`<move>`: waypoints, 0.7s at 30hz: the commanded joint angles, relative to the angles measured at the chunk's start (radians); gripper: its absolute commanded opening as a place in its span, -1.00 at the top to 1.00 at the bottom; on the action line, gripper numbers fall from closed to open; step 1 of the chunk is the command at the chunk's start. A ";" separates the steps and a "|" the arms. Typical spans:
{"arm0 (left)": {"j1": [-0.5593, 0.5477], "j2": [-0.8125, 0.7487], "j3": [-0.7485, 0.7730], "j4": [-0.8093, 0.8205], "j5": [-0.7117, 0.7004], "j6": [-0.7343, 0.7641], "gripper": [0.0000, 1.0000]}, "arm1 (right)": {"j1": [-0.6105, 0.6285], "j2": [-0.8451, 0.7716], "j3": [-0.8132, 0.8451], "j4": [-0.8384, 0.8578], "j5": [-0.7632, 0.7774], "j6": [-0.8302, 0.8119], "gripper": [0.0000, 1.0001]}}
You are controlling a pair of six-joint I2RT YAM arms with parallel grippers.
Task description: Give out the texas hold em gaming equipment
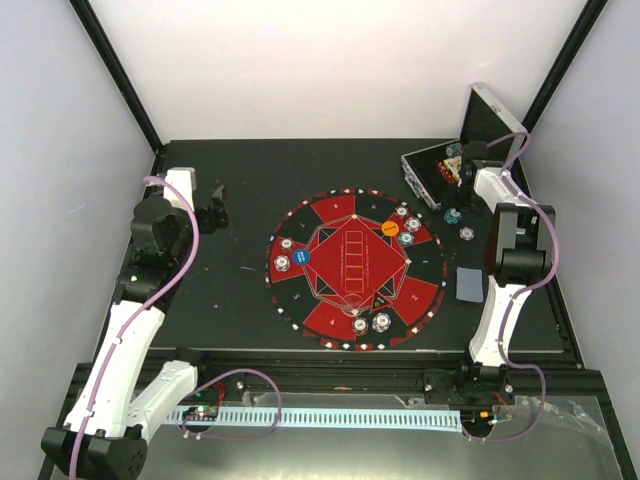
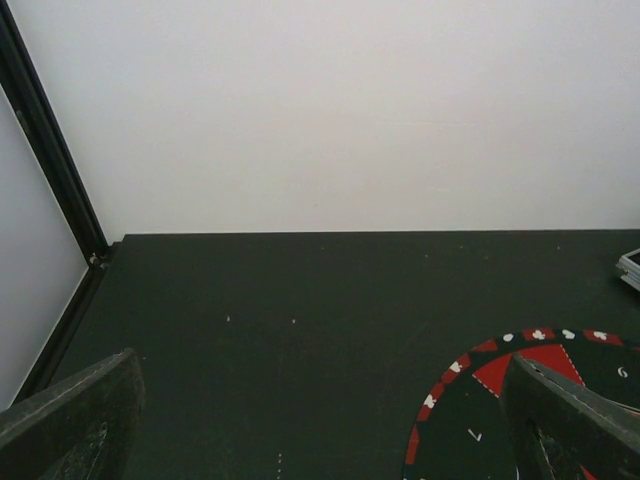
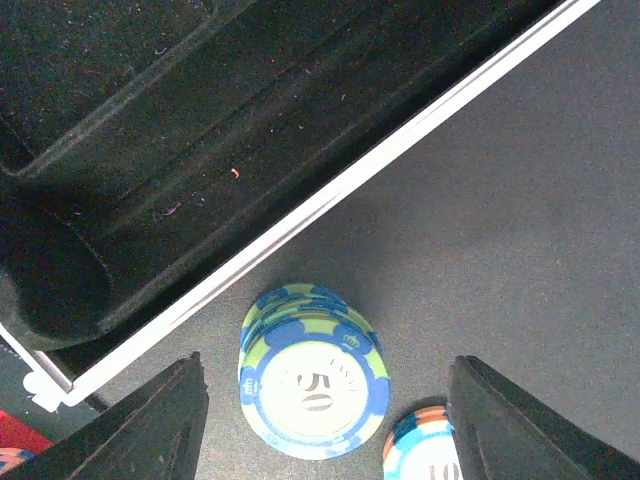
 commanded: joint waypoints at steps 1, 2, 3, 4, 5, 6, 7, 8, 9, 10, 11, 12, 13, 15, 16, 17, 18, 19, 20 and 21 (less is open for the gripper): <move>0.008 0.002 0.005 0.012 0.008 -0.007 -0.98 | -0.008 0.031 0.021 -0.013 -0.003 -0.011 -0.33; 0.008 0.002 0.006 0.011 0.009 -0.007 -0.98 | -0.008 0.036 0.024 -0.013 -0.006 -0.012 -0.31; 0.009 0.002 0.006 0.012 0.009 -0.007 -0.98 | -0.007 0.042 0.029 -0.016 -0.008 -0.013 -0.30; 0.009 0.002 0.006 0.012 0.009 -0.006 -0.98 | -0.008 0.048 0.034 -0.020 -0.010 -0.015 -0.29; 0.008 0.002 0.006 0.012 0.007 -0.006 -0.98 | -0.008 0.054 0.040 -0.024 -0.012 -0.015 -0.28; 0.009 0.001 0.006 0.012 0.007 -0.006 -0.98 | -0.007 0.060 0.043 -0.026 -0.014 -0.017 -0.27; 0.008 0.001 0.007 0.012 0.007 -0.005 -0.98 | -0.008 0.062 0.044 -0.025 -0.015 -0.018 -0.24; 0.008 0.001 0.006 0.011 0.006 -0.006 -0.98 | -0.008 0.063 0.044 -0.024 -0.016 -0.019 -0.22; 0.009 0.001 0.005 0.013 0.005 -0.006 -0.98 | -0.007 0.064 0.043 -0.022 -0.017 -0.019 -0.21; 0.009 0.001 0.005 0.013 0.006 -0.006 -0.98 | -0.007 0.066 0.045 -0.022 -0.019 -0.020 -0.19; 0.008 0.001 0.006 0.012 0.006 -0.006 -0.98 | -0.007 0.068 0.047 -0.023 -0.021 -0.020 -0.17; 0.009 0.001 0.006 0.012 0.006 -0.006 -0.98 | -0.008 0.069 0.047 -0.023 -0.022 -0.021 -0.14; 0.008 0.001 0.006 0.012 0.006 -0.006 -0.98 | -0.008 0.071 0.047 -0.023 -0.024 -0.021 -0.12; 0.008 0.001 0.005 0.011 0.005 -0.005 -0.98 | -0.008 0.071 0.046 -0.022 -0.027 -0.024 -0.08; 0.008 0.002 0.005 0.012 0.005 -0.006 -0.98 | -0.008 0.072 0.046 -0.021 -0.027 -0.024 -0.07; 0.009 0.001 0.005 0.012 0.004 -0.006 -0.98 | -0.007 0.071 0.047 -0.020 -0.029 -0.025 -0.06; 0.009 0.002 0.005 0.011 0.003 -0.006 -0.98 | -0.007 0.071 0.047 -0.019 -0.029 -0.026 -0.04; 0.009 0.002 0.005 0.012 0.003 -0.006 -0.98 | -0.007 0.069 0.046 -0.019 -0.030 -0.028 -0.02; 0.009 0.002 0.006 0.013 0.004 -0.006 -0.98 | -0.008 0.067 0.046 -0.018 -0.030 -0.028 0.00; 0.009 0.002 0.006 0.011 0.004 -0.006 -0.98 | -0.007 0.067 0.047 -0.017 -0.033 -0.029 0.02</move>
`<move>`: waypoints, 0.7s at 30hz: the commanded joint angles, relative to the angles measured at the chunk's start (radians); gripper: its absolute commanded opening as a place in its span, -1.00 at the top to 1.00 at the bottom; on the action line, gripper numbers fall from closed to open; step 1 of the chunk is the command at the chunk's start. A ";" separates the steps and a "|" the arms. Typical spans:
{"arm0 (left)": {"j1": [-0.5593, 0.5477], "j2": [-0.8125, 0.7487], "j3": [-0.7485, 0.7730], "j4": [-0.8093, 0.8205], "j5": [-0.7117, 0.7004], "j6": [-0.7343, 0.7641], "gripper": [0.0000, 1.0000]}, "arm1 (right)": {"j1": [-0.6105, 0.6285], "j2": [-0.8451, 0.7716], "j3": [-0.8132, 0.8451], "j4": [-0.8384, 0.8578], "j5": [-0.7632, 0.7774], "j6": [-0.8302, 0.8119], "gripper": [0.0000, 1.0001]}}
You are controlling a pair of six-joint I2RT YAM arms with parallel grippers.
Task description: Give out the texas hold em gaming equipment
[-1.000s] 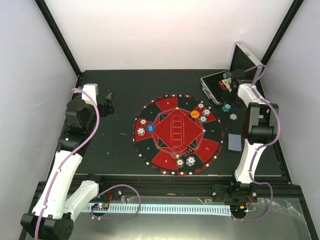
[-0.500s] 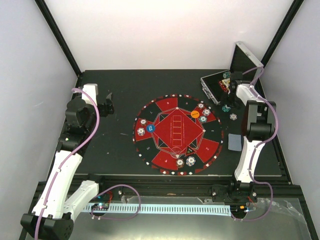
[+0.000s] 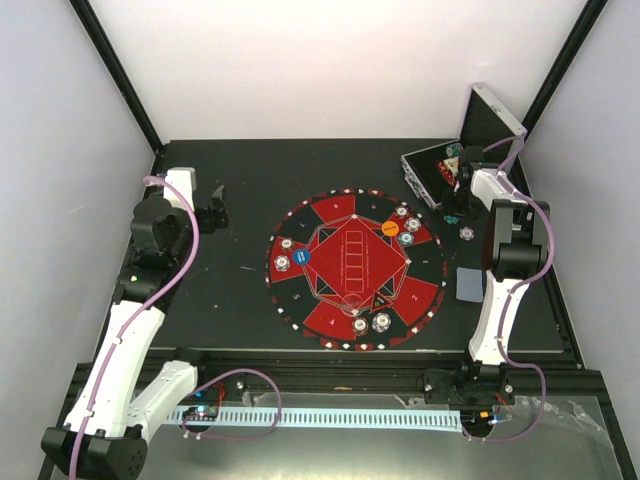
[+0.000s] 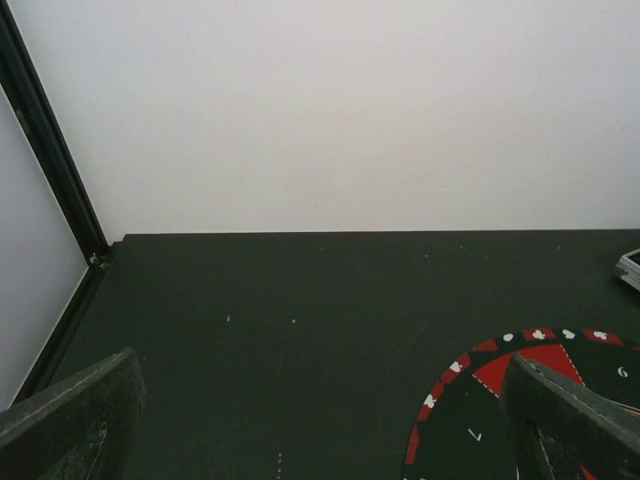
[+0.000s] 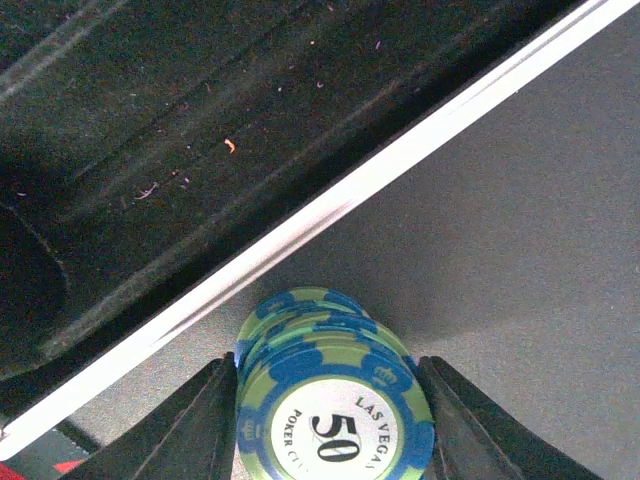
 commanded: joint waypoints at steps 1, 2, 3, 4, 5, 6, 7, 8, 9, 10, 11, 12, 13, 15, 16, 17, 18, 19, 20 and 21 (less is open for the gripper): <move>0.009 0.002 0.005 0.013 0.004 -0.006 -0.98 | -0.007 -0.001 0.029 0.000 -0.011 -0.010 0.04; 0.008 0.002 0.006 0.013 0.004 -0.006 -0.98 | -0.007 -0.002 0.030 -0.002 -0.012 -0.012 0.08; 0.008 0.002 0.006 0.012 0.004 -0.005 -0.98 | -0.007 -0.006 0.029 -0.002 -0.013 -0.013 0.11; 0.009 0.002 0.006 0.012 0.004 -0.006 -0.98 | -0.007 -0.011 0.030 -0.004 -0.014 -0.014 0.14; 0.009 0.002 0.005 0.012 0.004 -0.004 -0.98 | -0.007 -0.015 0.029 -0.005 -0.014 -0.015 0.16; 0.009 0.002 0.006 0.011 0.003 -0.003 -0.98 | -0.007 -0.023 0.028 -0.006 -0.015 -0.016 0.17; 0.008 0.001 0.006 0.012 0.004 -0.004 -0.98 | -0.008 -0.029 0.026 -0.008 -0.017 -0.016 0.19; 0.008 0.001 0.006 0.012 0.004 -0.004 -0.98 | -0.007 -0.034 0.026 -0.010 -0.018 -0.016 0.20; 0.008 0.001 0.006 0.012 0.004 -0.004 -0.98 | -0.007 -0.043 0.025 -0.009 -0.018 -0.017 0.20; 0.008 0.002 0.007 0.011 0.004 -0.004 -0.98 | -0.007 -0.050 0.023 -0.011 -0.020 -0.018 0.21; 0.008 0.002 0.006 0.012 0.004 -0.004 -0.98 | -0.007 -0.056 0.024 -0.013 -0.020 -0.020 0.21; 0.008 0.002 0.006 0.011 0.003 -0.004 -0.98 | -0.007 -0.062 0.023 -0.014 -0.020 -0.019 0.22; 0.008 0.001 0.006 0.012 0.005 -0.004 -0.98 | -0.006 -0.069 0.024 -0.017 -0.021 -0.019 0.22; 0.008 0.001 0.007 0.012 0.005 -0.004 -0.98 | -0.004 -0.080 0.024 -0.021 -0.024 -0.020 0.22; 0.008 0.001 0.007 0.012 0.003 -0.004 -0.98 | -0.004 -0.088 0.023 -0.022 -0.025 -0.021 0.23; 0.009 0.001 0.007 0.011 0.004 -0.004 -0.98 | -0.003 -0.095 0.020 -0.022 -0.027 -0.022 0.23; 0.009 0.001 0.006 0.011 0.005 -0.004 -0.98 | -0.001 -0.101 0.016 -0.022 -0.031 -0.021 0.23; 0.008 0.001 0.006 0.012 0.005 -0.005 -0.98 | 0.000 -0.104 0.015 -0.021 -0.036 -0.022 0.23; 0.008 0.001 0.006 0.012 0.005 -0.005 -0.98 | 0.001 -0.106 0.015 -0.021 -0.038 -0.021 0.23; 0.008 0.001 0.006 0.012 0.005 -0.005 -0.98 | 0.004 -0.108 0.013 -0.022 -0.038 -0.022 0.23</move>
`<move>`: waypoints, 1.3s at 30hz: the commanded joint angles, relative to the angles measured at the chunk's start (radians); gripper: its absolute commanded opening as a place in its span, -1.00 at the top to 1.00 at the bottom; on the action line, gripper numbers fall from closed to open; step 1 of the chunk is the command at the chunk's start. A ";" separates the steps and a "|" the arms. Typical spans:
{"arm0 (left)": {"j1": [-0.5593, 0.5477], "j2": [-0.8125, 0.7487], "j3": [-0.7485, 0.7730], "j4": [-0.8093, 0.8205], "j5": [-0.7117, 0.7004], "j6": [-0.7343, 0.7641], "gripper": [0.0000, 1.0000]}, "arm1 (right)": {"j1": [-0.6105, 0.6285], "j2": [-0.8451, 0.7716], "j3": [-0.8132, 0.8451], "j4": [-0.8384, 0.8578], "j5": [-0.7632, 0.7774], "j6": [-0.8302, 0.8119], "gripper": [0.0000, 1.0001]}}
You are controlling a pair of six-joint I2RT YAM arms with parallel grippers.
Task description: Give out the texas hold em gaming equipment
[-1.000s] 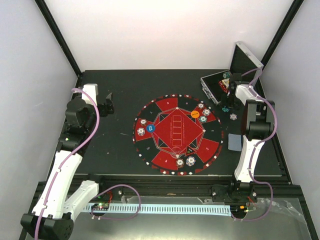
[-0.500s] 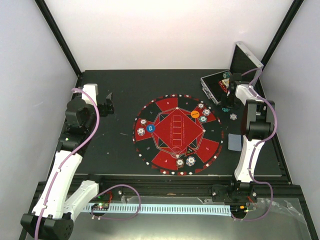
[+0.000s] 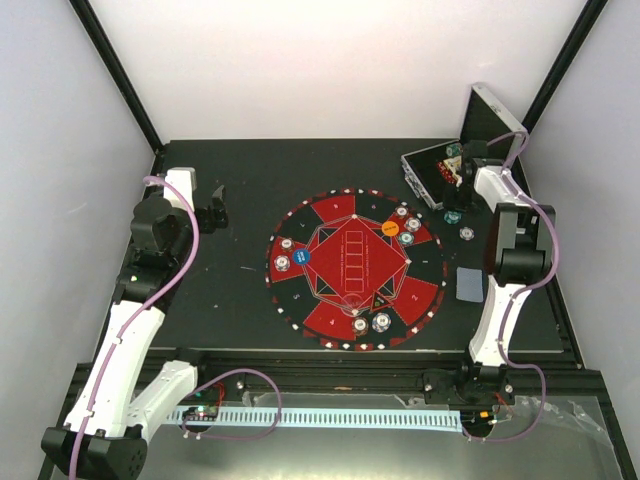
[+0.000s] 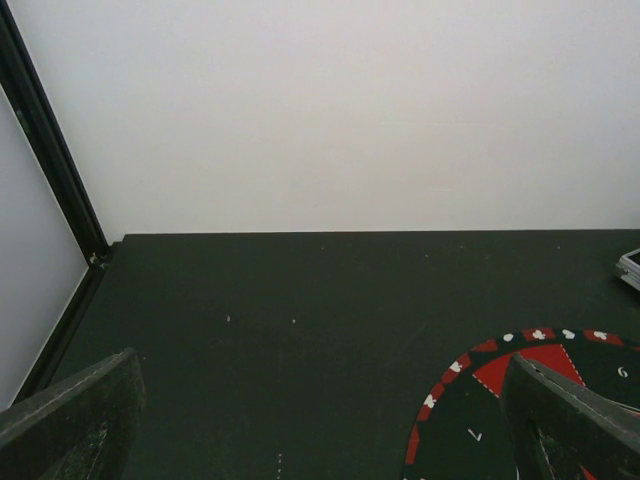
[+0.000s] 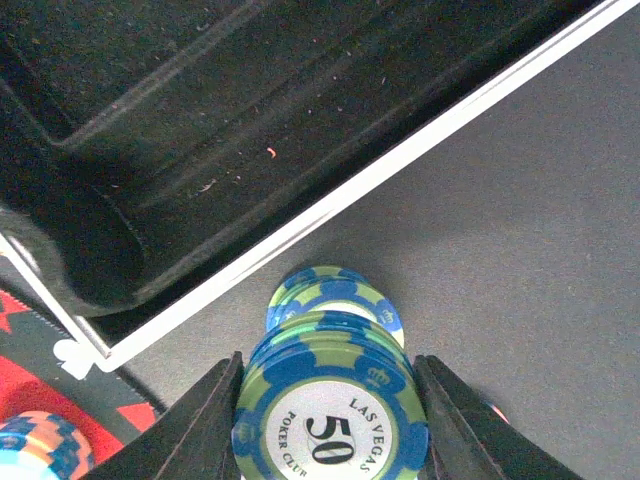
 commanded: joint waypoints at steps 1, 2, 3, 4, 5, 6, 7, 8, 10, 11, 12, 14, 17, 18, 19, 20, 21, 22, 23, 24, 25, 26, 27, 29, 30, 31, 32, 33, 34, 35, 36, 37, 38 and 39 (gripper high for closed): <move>0.009 0.001 0.006 0.011 0.006 -0.006 -0.98 | 0.006 -0.058 0.010 -0.004 -0.016 -0.009 0.24; 0.008 0.001 0.006 0.011 0.006 -0.005 -0.98 | 0.012 -0.063 0.007 -0.005 -0.016 -0.010 0.24; 0.009 0.001 0.006 0.011 0.006 -0.006 -0.98 | 0.020 -0.069 0.003 -0.007 -0.015 -0.010 0.24; 0.009 -0.001 0.006 0.012 0.005 -0.006 -0.98 | 0.030 -0.077 -0.002 -0.013 -0.013 -0.009 0.24; 0.008 -0.001 0.006 0.011 0.007 -0.006 -0.98 | 0.042 -0.089 -0.009 -0.017 -0.013 -0.006 0.25; 0.008 -0.001 0.006 0.012 0.007 -0.006 -0.98 | 0.056 -0.114 -0.022 -0.017 -0.017 -0.002 0.25; 0.008 -0.001 0.006 0.012 0.007 -0.006 -0.98 | 0.076 -0.135 -0.043 -0.014 -0.022 0.000 0.25; 0.009 -0.002 0.007 0.011 0.007 -0.006 -0.98 | 0.097 -0.159 -0.065 -0.010 -0.023 0.005 0.25; 0.009 -0.002 0.006 0.012 0.007 -0.006 -0.98 | 0.147 -0.209 -0.126 -0.002 -0.026 0.013 0.25; 0.008 -0.002 0.007 0.012 0.007 -0.006 -0.98 | 0.179 -0.236 -0.153 0.007 -0.032 0.019 0.25; 0.008 -0.001 0.006 0.012 0.008 -0.006 -0.98 | 0.213 -0.256 -0.178 0.012 -0.036 0.026 0.25; 0.008 -0.001 0.007 0.011 0.011 -0.008 -0.98 | 0.289 -0.292 -0.216 0.013 -0.036 0.038 0.25; 0.008 -0.002 0.006 0.011 0.014 -0.009 -0.98 | 0.419 -0.333 -0.273 0.017 -0.042 0.063 0.25; 0.008 -0.002 0.006 0.012 0.014 -0.009 -0.98 | 0.461 -0.347 -0.293 0.020 -0.044 0.072 0.25; 0.008 -0.002 0.007 0.012 0.013 -0.009 -0.98 | 0.509 -0.359 -0.312 0.021 -0.046 0.082 0.25; 0.009 -0.002 0.007 0.011 0.013 -0.009 -0.98 | 0.555 -0.370 -0.331 0.020 -0.044 0.091 0.25; 0.008 -0.003 0.006 0.011 0.013 -0.009 -0.98 | 0.613 -0.381 -0.349 0.017 -0.037 0.107 0.25; 0.009 -0.003 0.006 0.012 0.013 -0.008 -0.98 | 0.658 -0.395 -0.372 0.021 -0.031 0.119 0.25; 0.009 -0.004 0.006 0.011 0.013 -0.009 -0.98 | 0.698 -0.409 -0.395 0.024 -0.033 0.129 0.25; 0.009 -0.004 0.007 0.011 0.013 -0.008 -0.98 | 0.731 -0.425 -0.418 0.025 -0.027 0.143 0.25; 0.008 -0.004 0.007 0.011 0.014 -0.010 -0.98 | 0.761 -0.441 -0.443 0.024 -0.020 0.161 0.25; 0.008 -0.004 0.006 0.010 0.013 -0.010 -0.98 | 0.783 -0.460 -0.467 0.022 -0.017 0.179 0.25; 0.008 -0.005 0.006 0.010 0.015 -0.010 -0.98 | 0.802 -0.480 -0.495 0.021 -0.018 0.196 0.25; 0.008 -0.007 0.004 0.012 0.017 -0.012 -0.98 | 0.829 -0.527 -0.552 0.023 -0.021 0.230 0.25; 0.008 -0.007 0.004 0.013 0.017 -0.012 -0.98 | 0.840 -0.555 -0.579 0.022 -0.018 0.247 0.25; 0.008 -0.006 0.003 0.013 0.018 -0.012 -0.98 | 0.848 -0.575 -0.603 0.018 -0.014 0.261 0.25; 0.009 -0.004 0.004 0.014 0.019 -0.013 -0.98 | 0.856 -0.595 -0.628 0.014 -0.011 0.274 0.25; 0.009 -0.003 0.005 0.013 0.021 -0.014 -0.98 | 0.862 -0.613 -0.654 0.012 -0.010 0.286 0.25; 0.008 -0.002 0.005 0.012 0.023 -0.015 -0.98 | 0.865 -0.631 -0.681 0.010 -0.007 0.296 0.25; 0.008 -0.002 0.005 0.013 0.024 -0.015 -0.98 | 0.867 -0.646 -0.708 0.005 -0.002 0.303 0.25; 0.009 -0.002 0.005 0.013 0.026 -0.016 -0.98 | 0.866 -0.660 -0.740 -0.001 0.010 0.312 0.25; 0.008 -0.002 0.004 0.014 0.026 -0.016 -0.98 | 0.866 -0.674 -0.760 -0.009 0.021 0.319 0.25; 0.008 -0.002 0.003 0.013 0.024 -0.016 -0.98 | 0.866 -0.689 -0.780 -0.016 0.029 0.327 0.25; 0.009 -0.002 0.004 0.014 0.022 -0.015 -0.98 | 0.866 -0.702 -0.797 -0.022 0.034 0.335 0.25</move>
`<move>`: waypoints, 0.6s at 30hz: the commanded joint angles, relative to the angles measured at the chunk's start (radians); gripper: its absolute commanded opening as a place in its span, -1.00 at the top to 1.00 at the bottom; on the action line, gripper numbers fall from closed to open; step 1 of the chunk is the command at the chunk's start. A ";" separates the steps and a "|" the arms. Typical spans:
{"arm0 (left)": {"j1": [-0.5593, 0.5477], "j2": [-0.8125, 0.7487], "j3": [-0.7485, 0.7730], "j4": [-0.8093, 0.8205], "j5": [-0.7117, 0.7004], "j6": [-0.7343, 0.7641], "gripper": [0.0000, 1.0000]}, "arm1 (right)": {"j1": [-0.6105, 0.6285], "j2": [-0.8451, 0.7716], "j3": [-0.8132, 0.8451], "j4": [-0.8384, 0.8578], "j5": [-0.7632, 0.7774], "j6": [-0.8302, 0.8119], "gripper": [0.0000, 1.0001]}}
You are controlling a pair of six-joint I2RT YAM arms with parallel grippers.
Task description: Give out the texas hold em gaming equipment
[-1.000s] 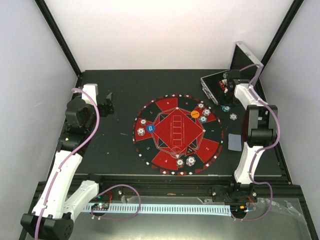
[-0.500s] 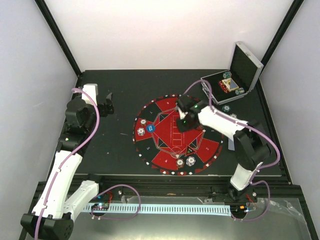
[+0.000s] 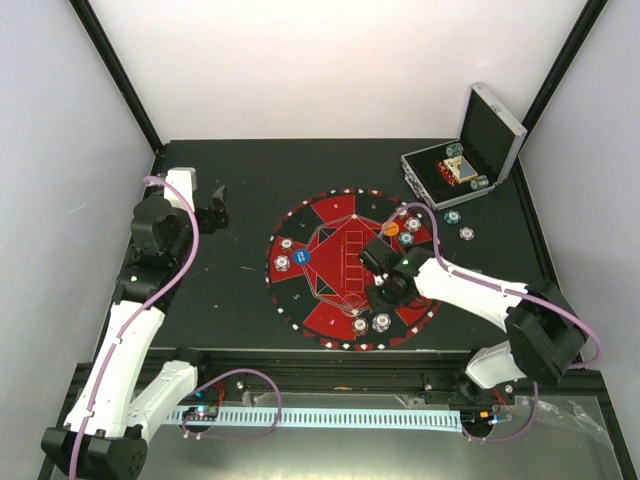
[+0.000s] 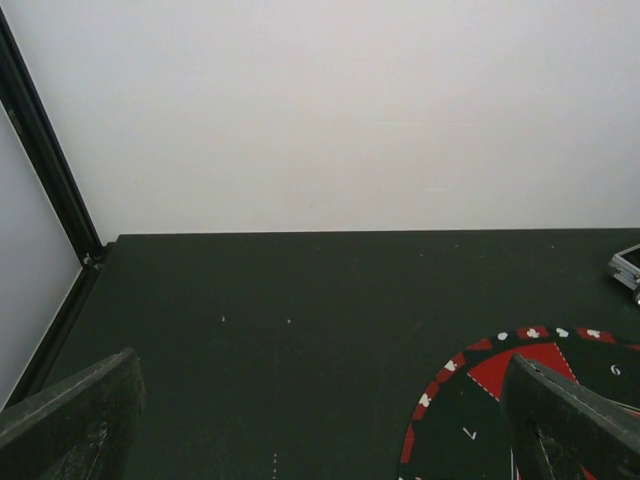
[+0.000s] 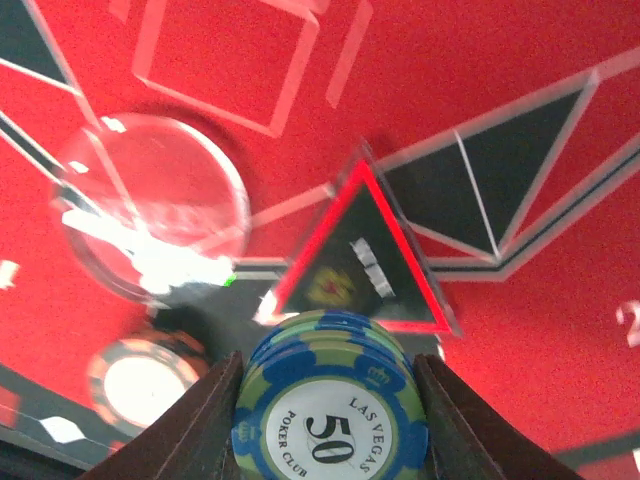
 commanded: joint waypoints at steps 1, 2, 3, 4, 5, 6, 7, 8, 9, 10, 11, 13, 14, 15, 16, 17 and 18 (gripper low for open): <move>0.008 -0.002 0.003 0.014 0.010 -0.008 -0.98 | 0.004 -0.062 -0.079 -0.034 0.054 0.074 0.25; 0.009 -0.002 0.003 0.013 0.009 -0.008 -0.98 | 0.004 -0.073 -0.097 -0.035 0.054 0.086 0.25; 0.008 -0.002 0.003 0.013 0.008 -0.008 -0.98 | 0.004 -0.081 -0.116 -0.034 0.053 0.096 0.25; 0.009 -0.002 0.004 0.014 0.008 -0.008 -0.98 | 0.004 -0.091 -0.135 -0.030 0.052 0.110 0.25; 0.009 -0.002 0.003 0.013 0.006 -0.008 -0.98 | 0.004 -0.101 -0.152 -0.027 0.051 0.122 0.25; 0.009 -0.002 0.003 0.014 0.007 -0.007 -0.98 | 0.004 -0.109 -0.165 -0.025 0.051 0.132 0.25; 0.009 -0.002 0.003 0.013 0.007 -0.008 -0.98 | 0.005 -0.116 -0.175 -0.022 0.050 0.140 0.25; 0.008 -0.002 0.004 0.013 0.006 -0.008 -0.98 | 0.004 -0.123 -0.183 -0.019 0.051 0.149 0.24; 0.008 -0.002 0.004 0.014 0.006 -0.007 -0.98 | 0.004 -0.128 -0.189 -0.016 0.052 0.155 0.24; 0.009 -0.002 0.004 0.014 0.008 -0.008 -0.98 | 0.004 -0.131 -0.194 -0.012 0.051 0.161 0.24; 0.009 -0.002 0.003 0.014 0.008 -0.008 -0.98 | 0.004 -0.135 -0.198 -0.008 0.048 0.165 0.24; 0.009 -0.002 0.003 0.013 0.008 -0.008 -0.98 | 0.003 -0.136 -0.205 -0.002 0.047 0.172 0.24; 0.009 -0.002 0.003 0.014 0.008 -0.007 -0.98 | 0.004 -0.136 -0.208 -0.003 0.052 0.175 0.24; 0.008 -0.002 0.004 0.014 0.009 -0.008 -0.98 | 0.005 -0.136 -0.211 -0.006 0.060 0.177 0.24; 0.008 -0.003 0.004 0.014 0.008 -0.008 -0.98 | 0.004 -0.137 -0.214 -0.010 0.068 0.181 0.24; 0.008 -0.004 0.003 0.014 0.008 -0.008 -0.98 | 0.002 -0.140 -0.216 -0.014 0.071 0.184 0.24; 0.009 -0.004 0.003 0.014 0.008 -0.008 -0.98 | 0.002 -0.146 -0.217 -0.017 0.075 0.187 0.24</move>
